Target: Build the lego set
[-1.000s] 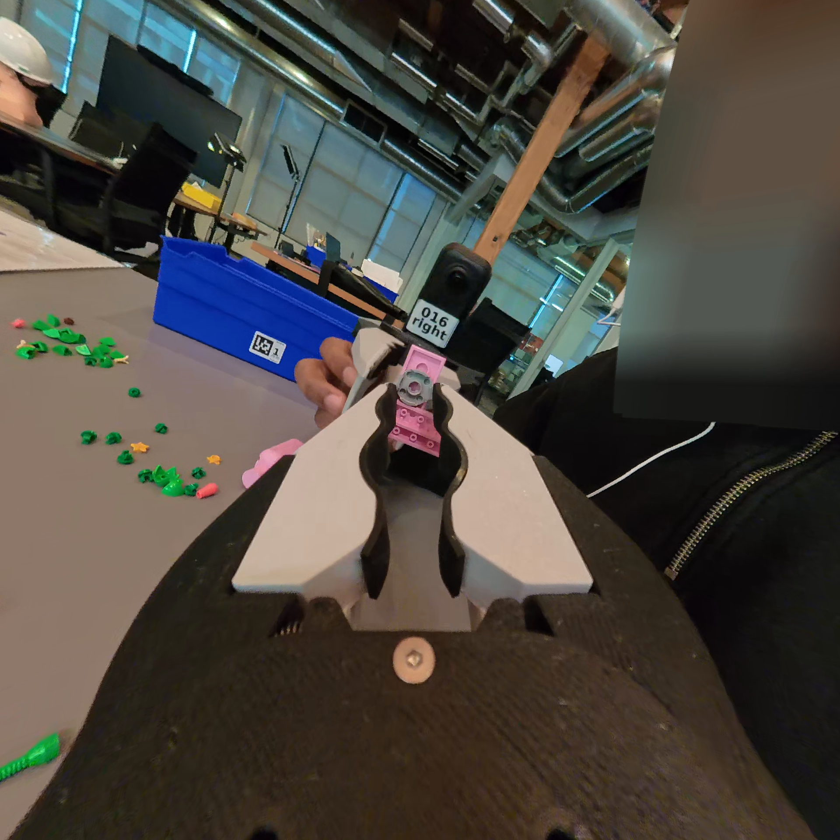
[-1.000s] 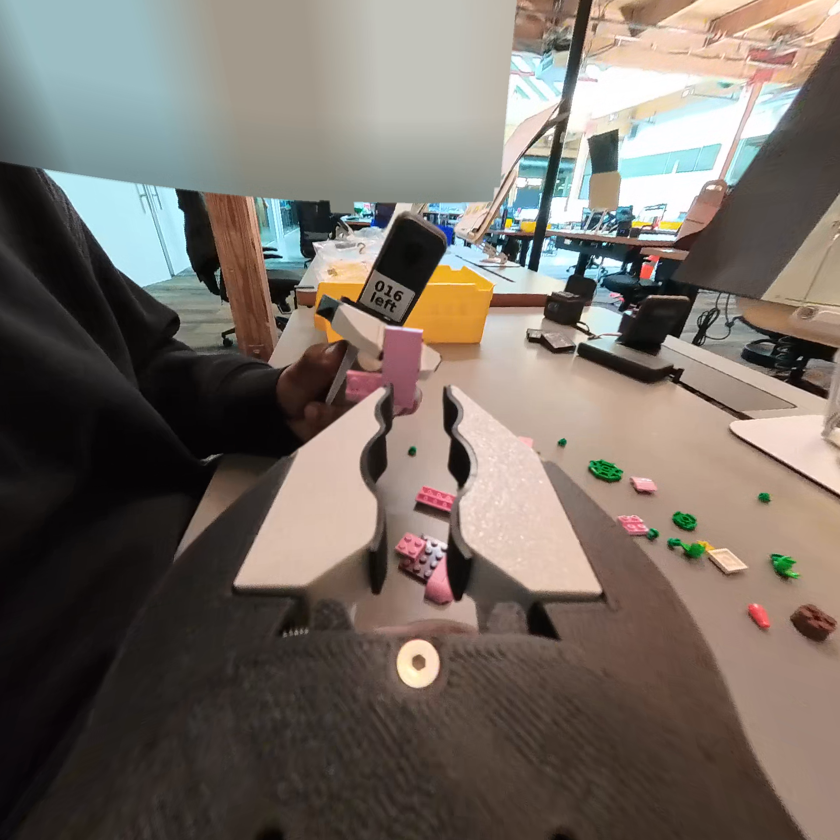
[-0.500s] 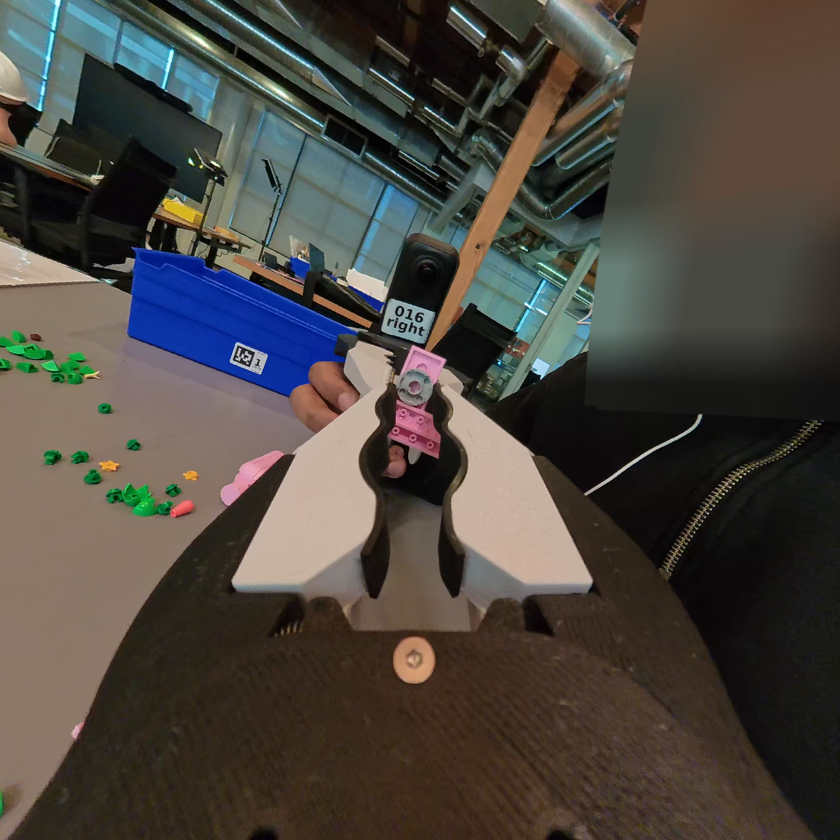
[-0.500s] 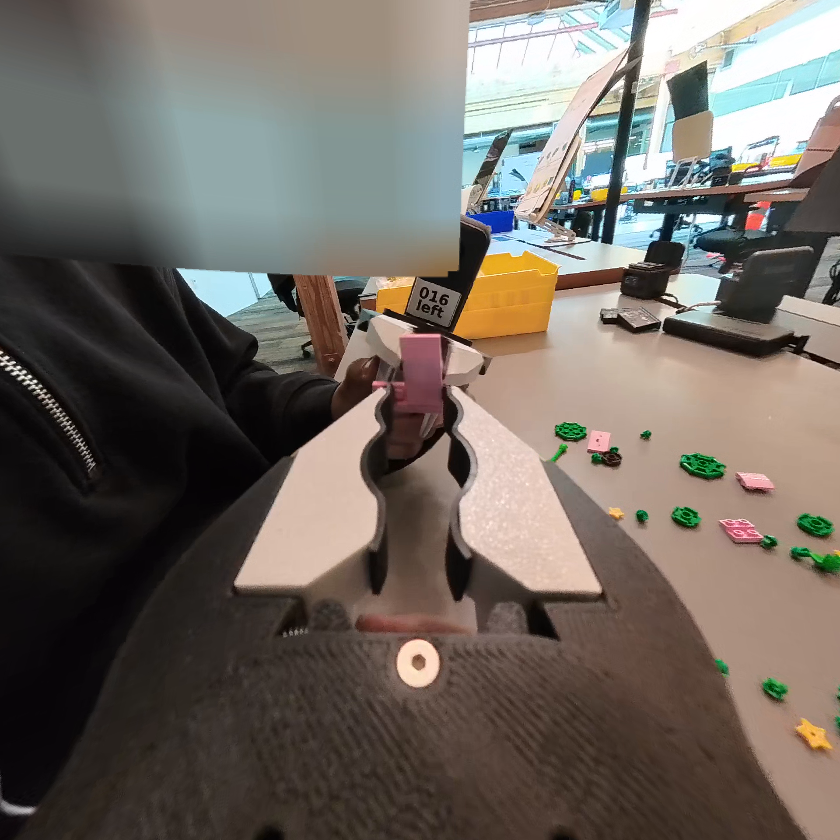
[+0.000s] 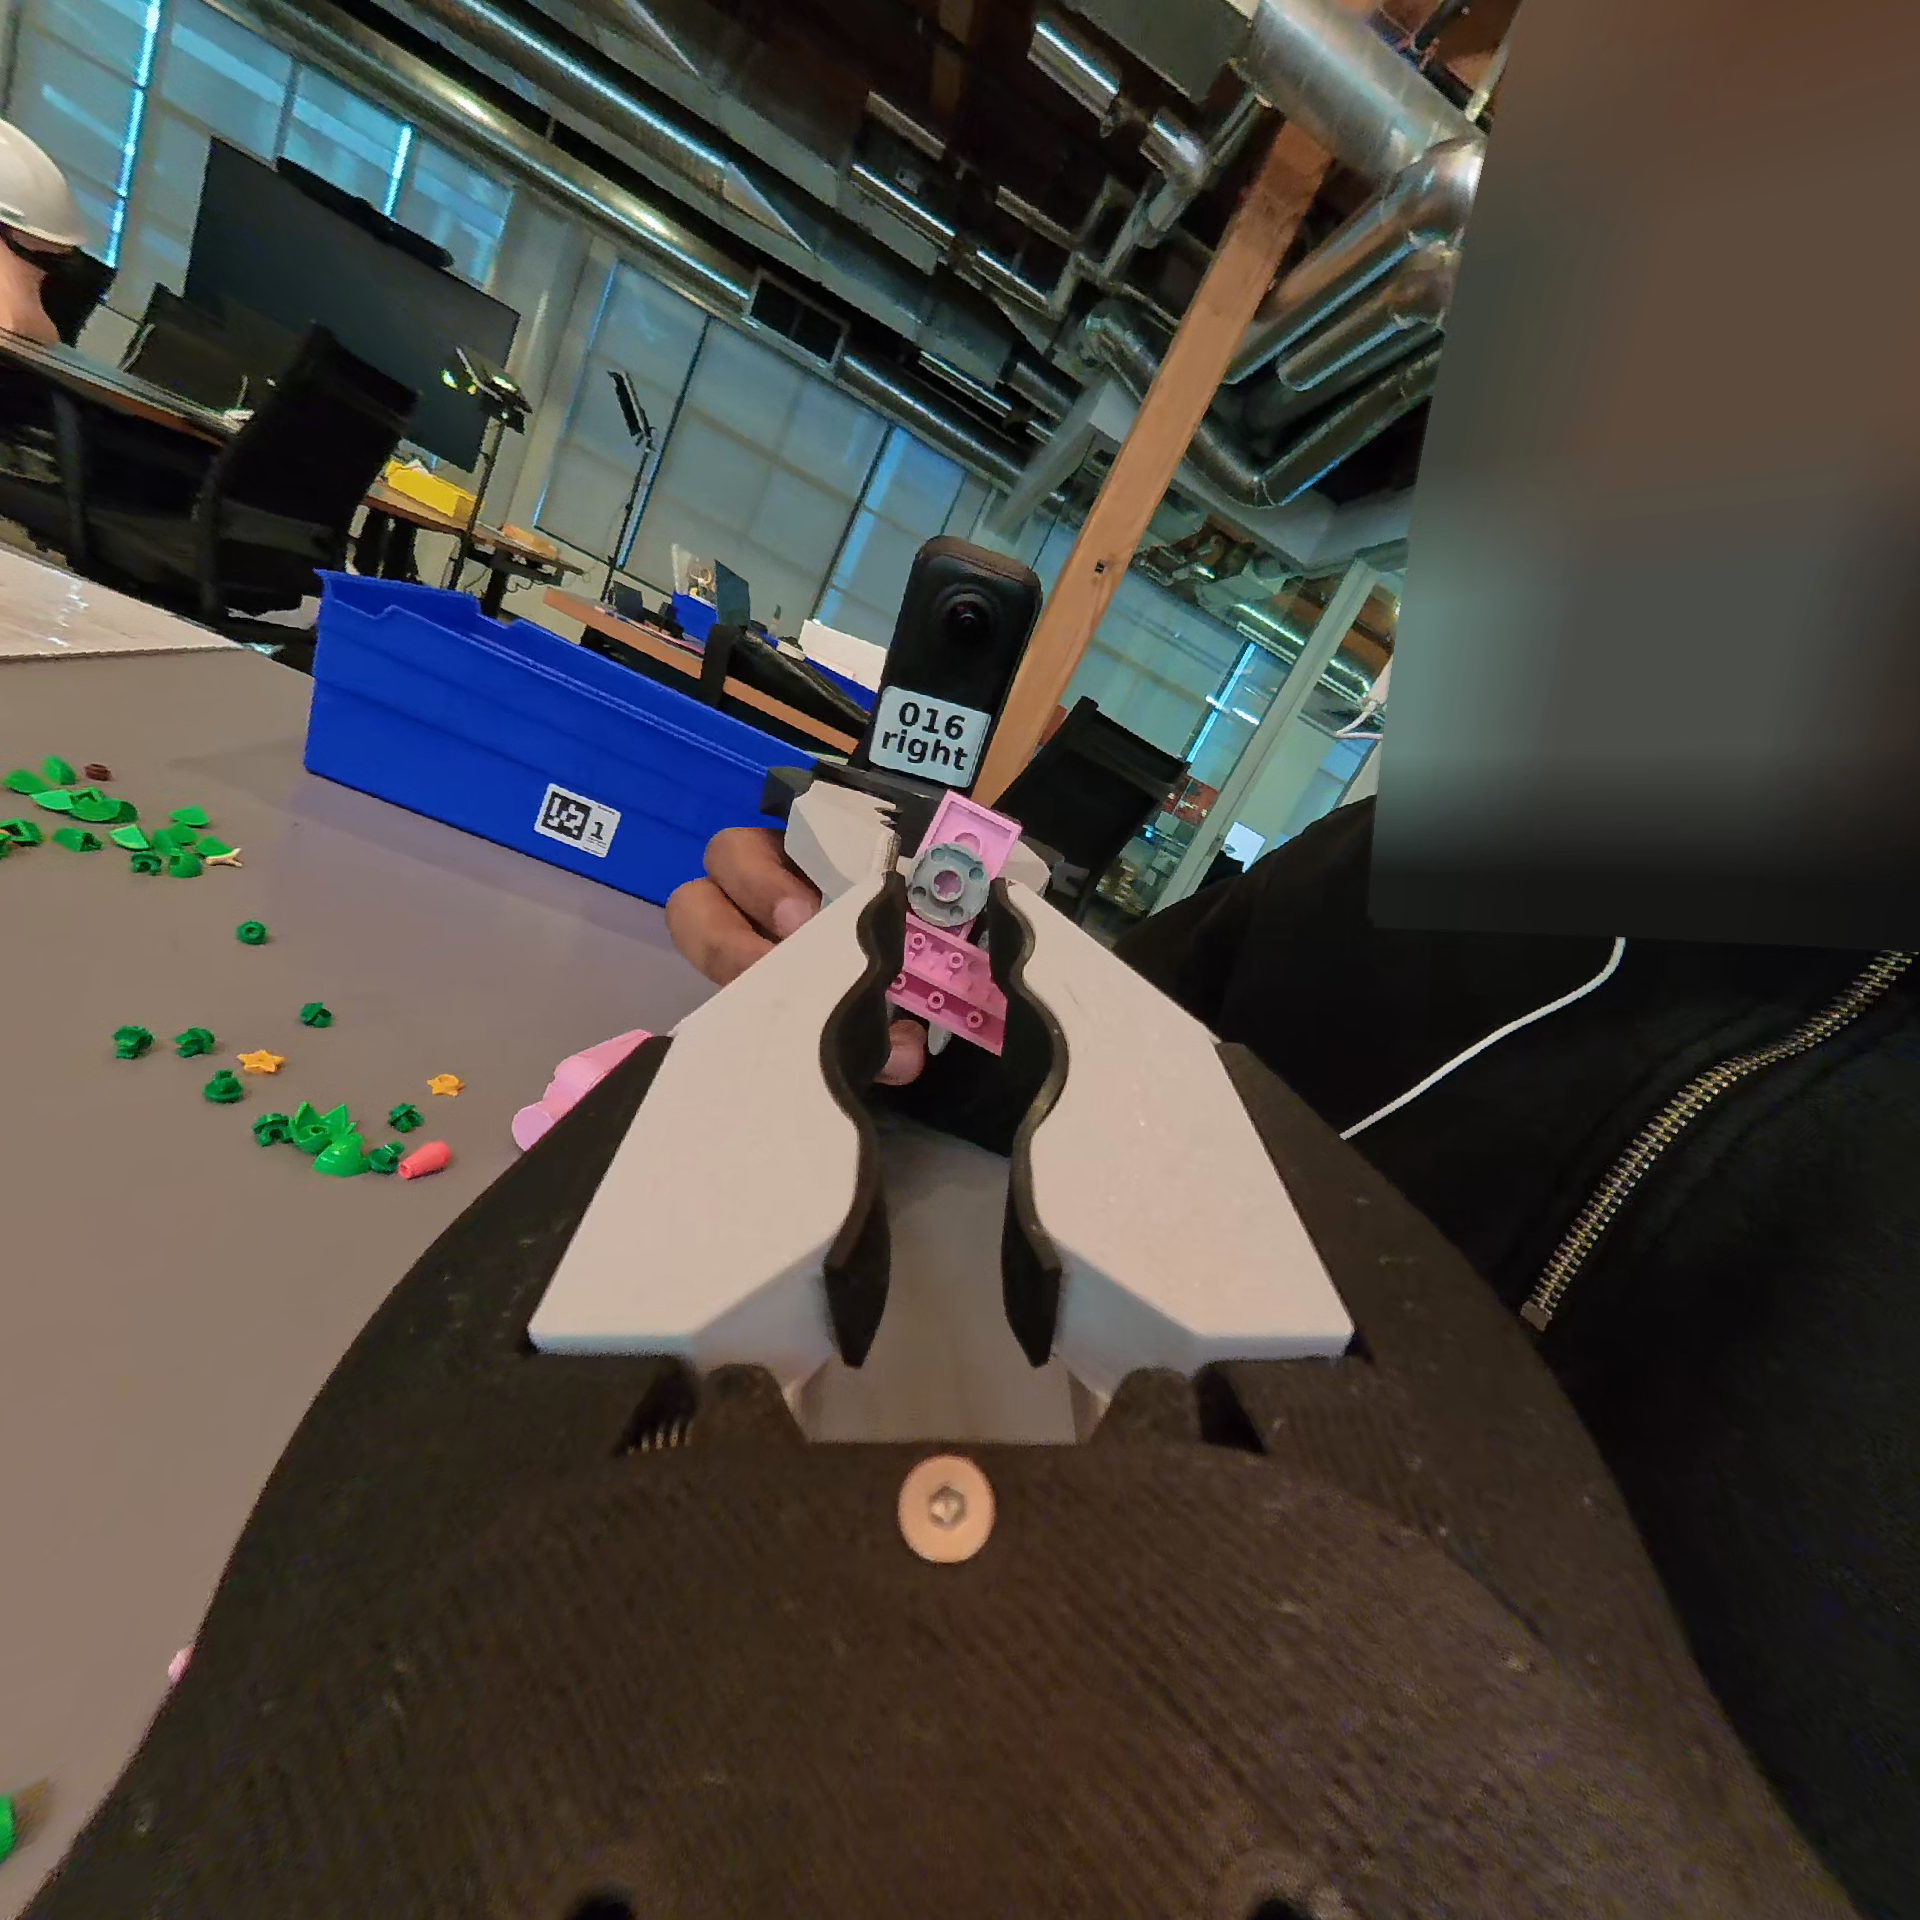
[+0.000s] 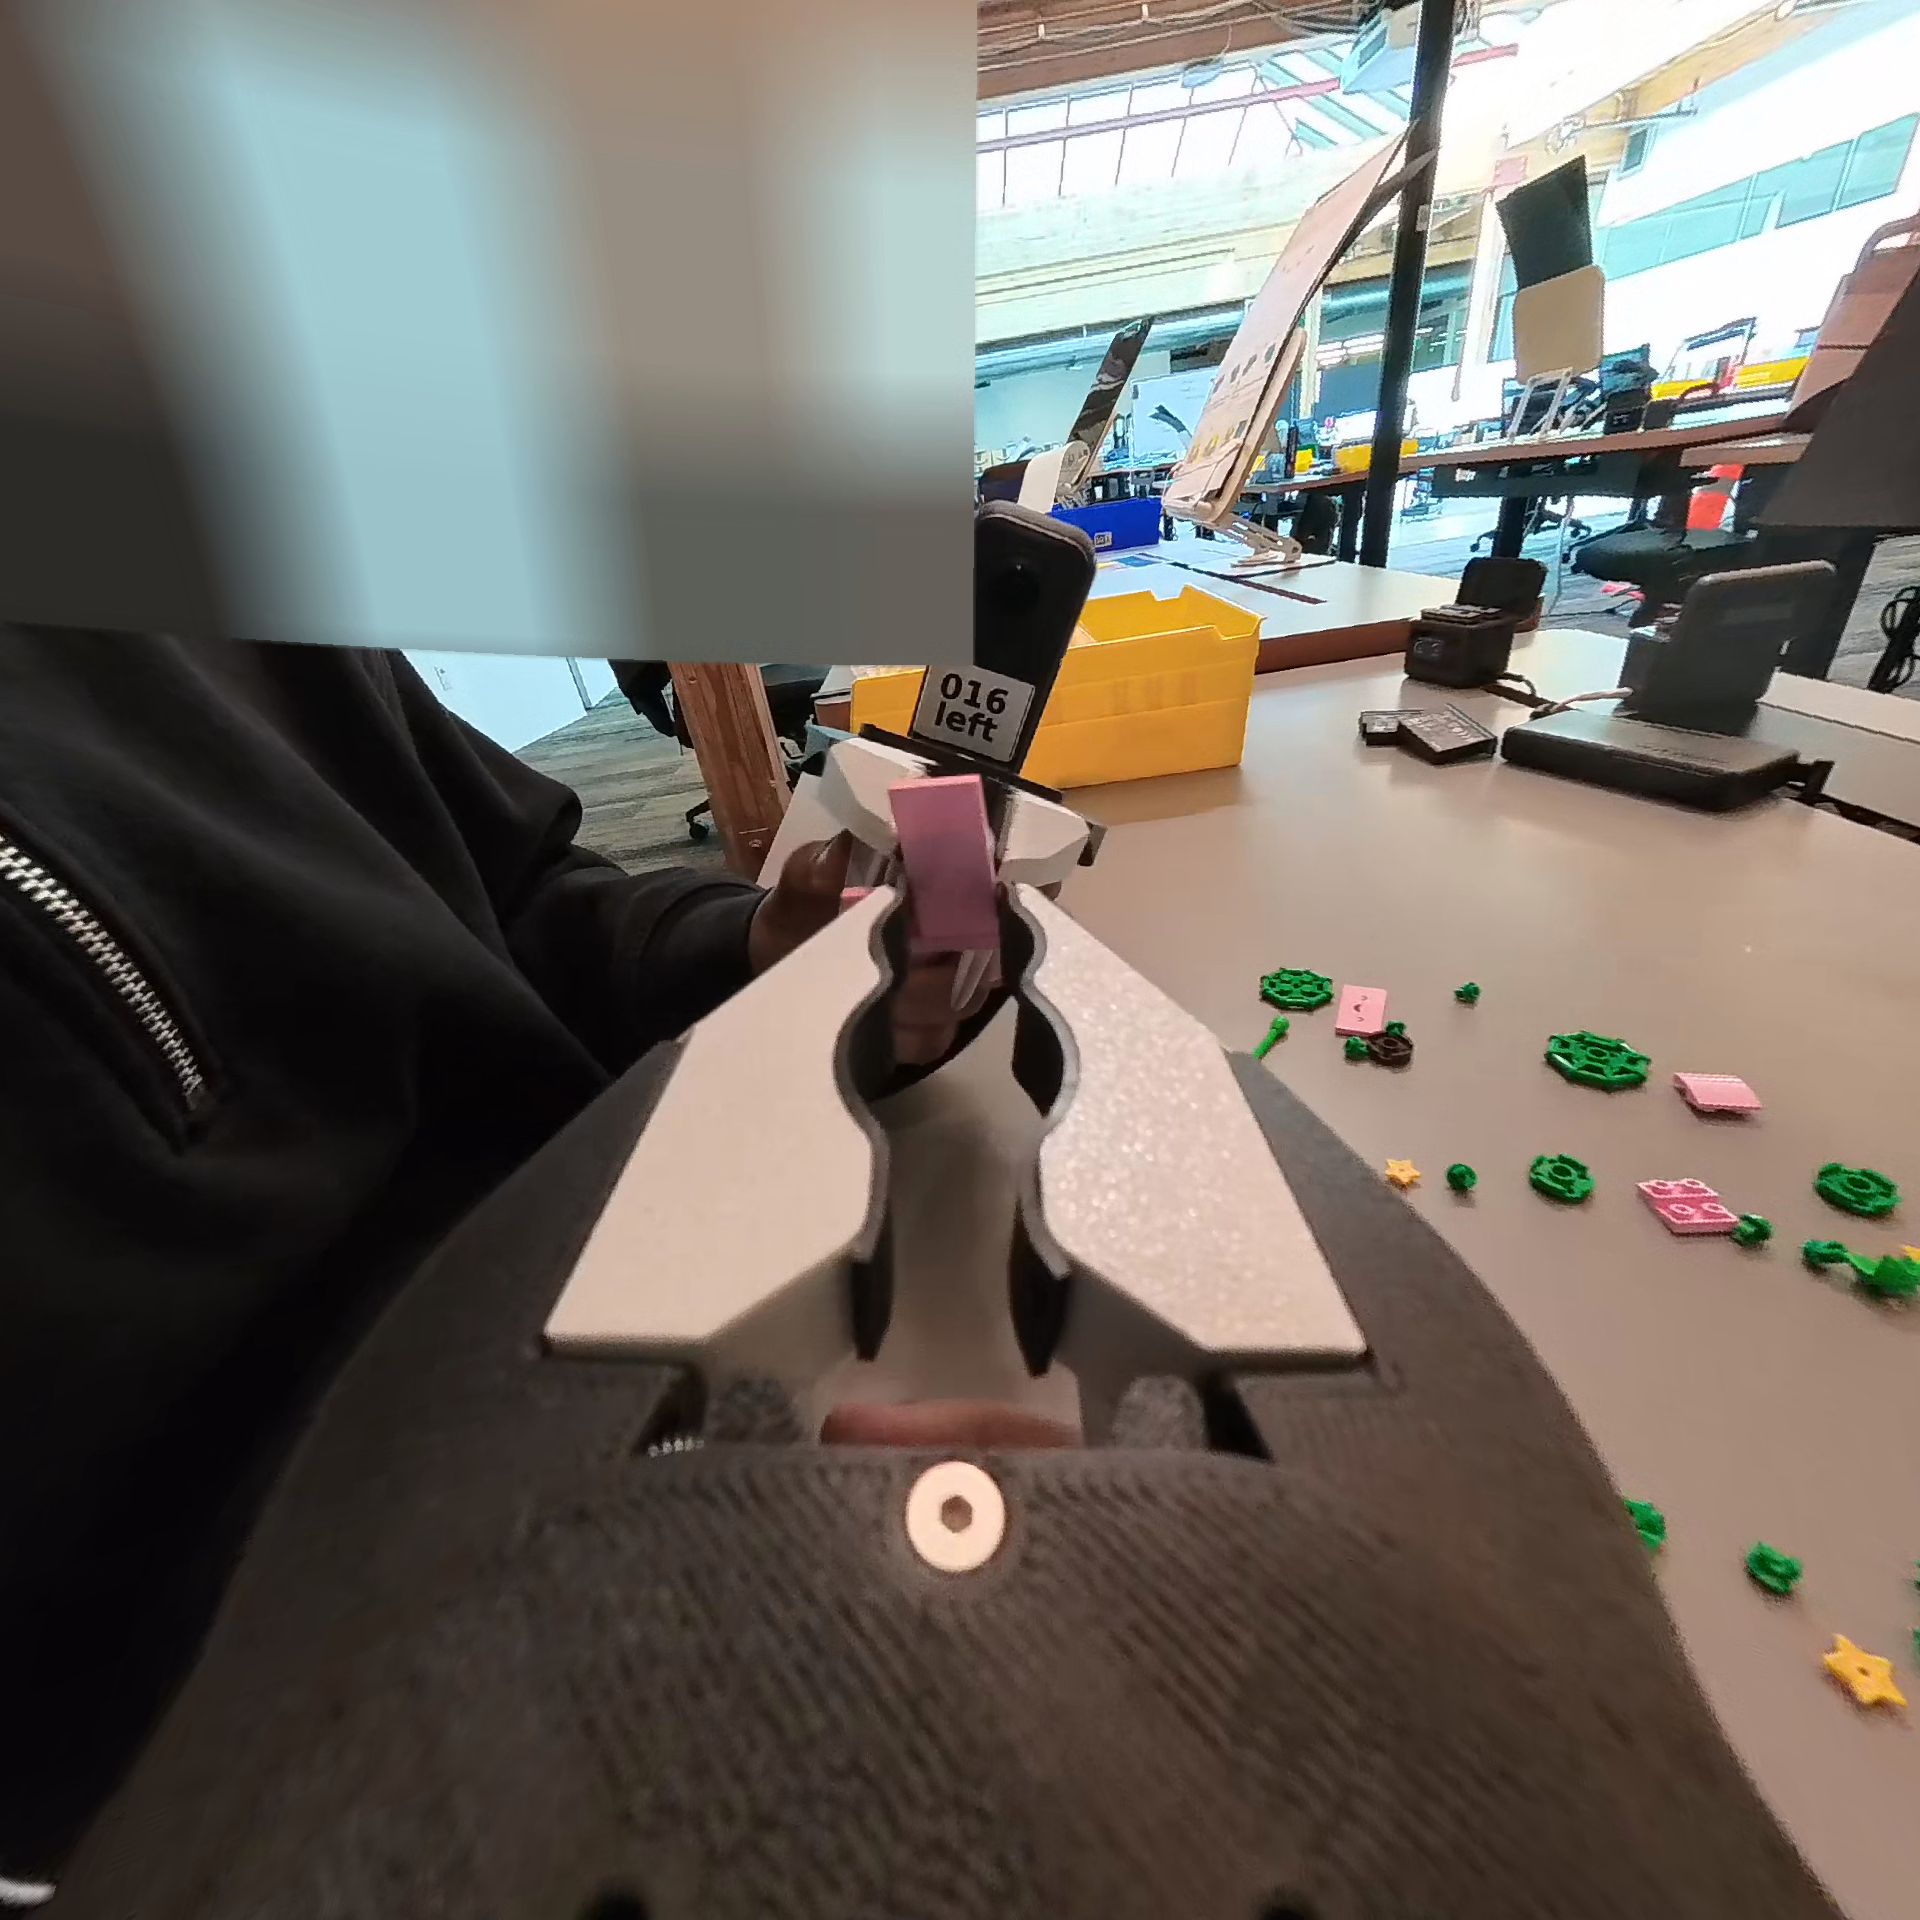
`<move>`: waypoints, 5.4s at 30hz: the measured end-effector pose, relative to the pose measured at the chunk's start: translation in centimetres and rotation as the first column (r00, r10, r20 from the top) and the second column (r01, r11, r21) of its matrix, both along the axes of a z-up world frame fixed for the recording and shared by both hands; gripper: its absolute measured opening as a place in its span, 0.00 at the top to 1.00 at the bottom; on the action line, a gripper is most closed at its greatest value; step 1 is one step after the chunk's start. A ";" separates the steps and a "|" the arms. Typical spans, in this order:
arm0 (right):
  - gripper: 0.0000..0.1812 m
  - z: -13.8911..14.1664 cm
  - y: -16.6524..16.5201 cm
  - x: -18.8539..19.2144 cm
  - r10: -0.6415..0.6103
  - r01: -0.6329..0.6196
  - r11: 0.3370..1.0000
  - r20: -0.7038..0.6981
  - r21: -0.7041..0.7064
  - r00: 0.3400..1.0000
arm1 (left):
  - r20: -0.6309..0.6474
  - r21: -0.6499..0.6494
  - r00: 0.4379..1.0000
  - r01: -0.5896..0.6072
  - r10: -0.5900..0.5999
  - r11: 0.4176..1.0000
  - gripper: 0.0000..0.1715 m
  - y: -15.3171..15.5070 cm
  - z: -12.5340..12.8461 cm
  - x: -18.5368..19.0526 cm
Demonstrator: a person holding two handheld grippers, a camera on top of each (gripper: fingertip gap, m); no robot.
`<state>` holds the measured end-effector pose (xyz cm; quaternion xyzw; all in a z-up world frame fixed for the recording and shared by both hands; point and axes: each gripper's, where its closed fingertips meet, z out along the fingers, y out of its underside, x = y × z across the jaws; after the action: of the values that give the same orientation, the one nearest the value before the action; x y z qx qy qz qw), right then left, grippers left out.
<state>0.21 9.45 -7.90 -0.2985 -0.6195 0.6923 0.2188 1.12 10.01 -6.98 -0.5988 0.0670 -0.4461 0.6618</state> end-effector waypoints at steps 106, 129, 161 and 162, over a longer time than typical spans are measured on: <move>0.92 -1.1 -0.6 0.1 0.199 -0.149 0.966 0.234 -0.212 0.952 | -0.187 -0.058 0.982 0.008 -0.019 0.998 0.94 -0.6 -1.3 -0.2; 0.89 -0.9 -0.5 -0.2 0.135 -0.100 0.978 0.187 -0.185 0.973 | -0.185 -0.043 0.982 -0.058 0.050 0.997 0.94 -0.1 -1.2 -0.4; 0.93 1.8 1.8 -0.2 0.152 -0.095 0.933 0.142 -0.348 0.978 | -0.010 0.000 0.997 -0.078 0.078 0.997 0.83 -0.3 0.5 -1.6; 0.93 1.5 1.5 -0.3 0.159 -0.100 0.936 0.154 -0.338 0.975 | -0.006 0.002 0.997 -0.078 0.078 0.997 0.81 -0.2 0.6 -1.4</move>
<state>-0.04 10.96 -6.38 -0.3500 -0.5310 0.7691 0.0632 -0.24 9.85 -6.43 -0.6016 0.0460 -0.4183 0.6790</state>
